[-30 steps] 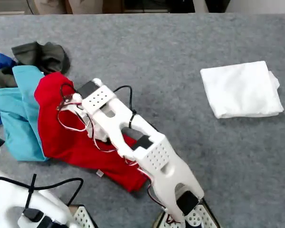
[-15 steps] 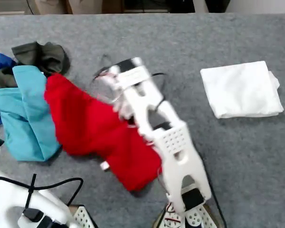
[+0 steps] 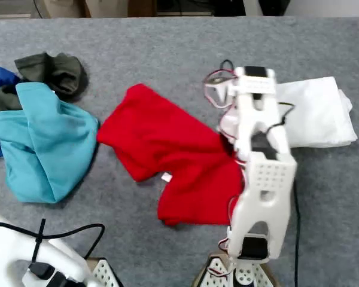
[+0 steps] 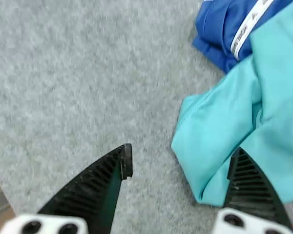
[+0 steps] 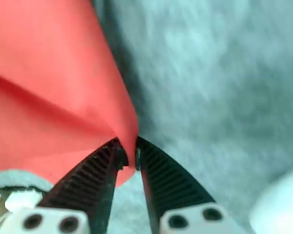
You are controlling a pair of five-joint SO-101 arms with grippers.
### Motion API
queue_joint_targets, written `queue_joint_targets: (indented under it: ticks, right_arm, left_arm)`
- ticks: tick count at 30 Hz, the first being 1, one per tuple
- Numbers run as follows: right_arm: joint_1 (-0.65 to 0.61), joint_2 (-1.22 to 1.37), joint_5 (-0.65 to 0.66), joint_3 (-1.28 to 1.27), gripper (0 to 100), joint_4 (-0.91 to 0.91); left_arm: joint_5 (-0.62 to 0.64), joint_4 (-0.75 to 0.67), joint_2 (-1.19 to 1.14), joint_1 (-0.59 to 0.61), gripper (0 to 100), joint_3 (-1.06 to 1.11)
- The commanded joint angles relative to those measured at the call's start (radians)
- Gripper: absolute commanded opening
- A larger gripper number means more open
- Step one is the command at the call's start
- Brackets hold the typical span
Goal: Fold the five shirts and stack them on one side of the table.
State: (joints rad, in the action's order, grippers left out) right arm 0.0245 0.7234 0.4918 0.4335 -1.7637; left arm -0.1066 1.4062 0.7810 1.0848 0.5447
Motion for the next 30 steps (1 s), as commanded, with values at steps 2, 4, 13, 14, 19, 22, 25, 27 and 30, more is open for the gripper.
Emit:
queue_joint_targets:
  ticks: [2, 4, 13, 14, 19, 22, 25, 27, 30]
  right_arm:
    - [0.051, -0.234, 0.069, -0.039, 7.6, -0.02]
    - [0.025, -0.318, 0.068, -0.039, 19.3, -0.02]
    - [-0.349, -0.476, -0.044, -0.044, 40.8, 0.087]
    - [-0.409, -0.461, -0.055, -0.044, 40.8, 0.091]
    - [-0.665, -0.306, -0.129, -0.035, 40.8, 0.193]
    - [-0.745, -0.173, -0.143, -0.033, 40.8, 0.285]
    - [-0.783, -0.041, -0.143, -0.015, 40.7, 0.311]
    - [-0.773, 0.033, -0.143, 0.042, 37.6, 0.293]
    - [-0.71, 0.111, -0.146, 0.182, 17.2, 0.249]
  left_arm:
    - [-0.005, -0.025, 0.002, -0.002, 31, -0.003]
    - [-0.005, -0.021, 0.002, -0.028, 31, -0.003]
    - [0.0, -0.017, 0.012, -0.095, 31, 0.038]
    - [0.0, -0.017, 0.012, -0.091, 31, 0.038]
    - [-0.005, -0.017, 0.012, -0.077, 31, 0.038]
    - [-0.005, -0.017, 0.012, -0.057, 31, 0.038]
    - [-0.006, -0.021, 0.012, -0.028, 31, 0.038]
    - [-0.006, -0.025, 0.012, -0.015, 31, 0.038]
    - [-0.006, -0.025, 0.012, -0.012, 31, 0.038]
